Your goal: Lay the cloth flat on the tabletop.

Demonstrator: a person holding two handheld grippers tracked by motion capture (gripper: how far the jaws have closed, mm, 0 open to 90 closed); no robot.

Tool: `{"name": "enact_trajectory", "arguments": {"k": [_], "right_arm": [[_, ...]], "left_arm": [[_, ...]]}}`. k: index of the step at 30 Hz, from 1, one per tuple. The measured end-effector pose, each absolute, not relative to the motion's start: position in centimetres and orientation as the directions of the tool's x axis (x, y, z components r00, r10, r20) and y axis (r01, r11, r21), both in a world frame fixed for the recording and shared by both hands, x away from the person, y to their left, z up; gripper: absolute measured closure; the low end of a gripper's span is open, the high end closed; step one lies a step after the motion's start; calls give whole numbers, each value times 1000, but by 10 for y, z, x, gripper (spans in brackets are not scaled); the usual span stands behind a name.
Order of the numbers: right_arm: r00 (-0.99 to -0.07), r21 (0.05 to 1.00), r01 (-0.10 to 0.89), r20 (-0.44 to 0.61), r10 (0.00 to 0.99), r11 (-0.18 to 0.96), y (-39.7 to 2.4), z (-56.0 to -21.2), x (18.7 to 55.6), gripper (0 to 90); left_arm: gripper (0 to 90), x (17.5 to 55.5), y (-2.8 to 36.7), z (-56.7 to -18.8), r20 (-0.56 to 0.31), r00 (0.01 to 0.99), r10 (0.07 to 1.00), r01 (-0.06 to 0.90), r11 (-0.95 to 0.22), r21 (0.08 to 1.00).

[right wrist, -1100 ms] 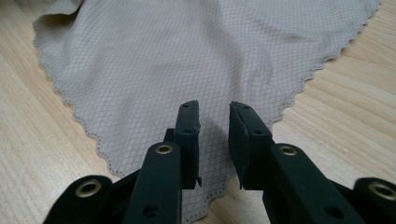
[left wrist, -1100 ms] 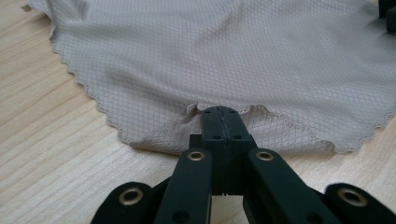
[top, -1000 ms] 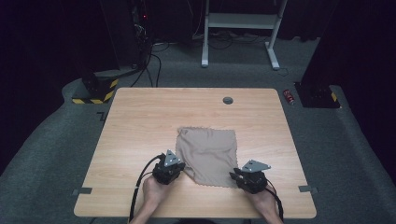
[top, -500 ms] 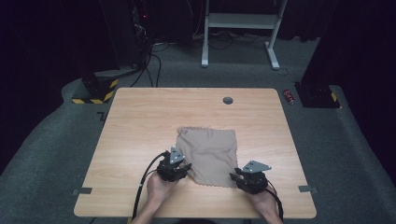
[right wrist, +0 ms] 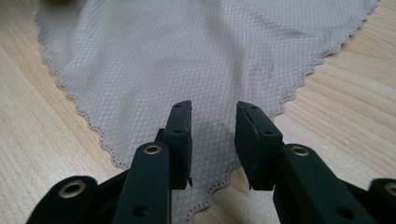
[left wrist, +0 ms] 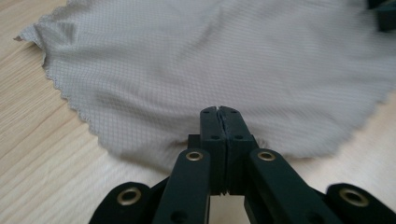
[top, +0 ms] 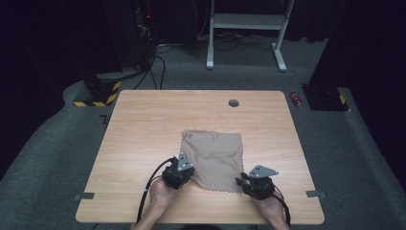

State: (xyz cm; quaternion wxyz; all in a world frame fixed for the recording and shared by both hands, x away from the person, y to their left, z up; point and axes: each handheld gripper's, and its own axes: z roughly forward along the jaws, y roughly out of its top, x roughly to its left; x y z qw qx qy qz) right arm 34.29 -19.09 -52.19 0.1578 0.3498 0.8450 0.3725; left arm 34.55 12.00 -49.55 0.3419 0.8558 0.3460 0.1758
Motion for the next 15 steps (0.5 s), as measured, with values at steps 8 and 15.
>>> {"name": "enact_trajectory", "arguments": {"k": [8, 15], "right_arm": [[-717, 741, 466, -4, 697, 484, -192, -521, 338, 674], [-730, 742, 456, -5, 684, 492, -198, -515, 327, 696]], "left_arm": [[884, 310, 155, -499, 43, 693, 720, 500, -522, 691], [880, 306, 157, -505, 49, 696, 716, 500, -532, 683]]}}
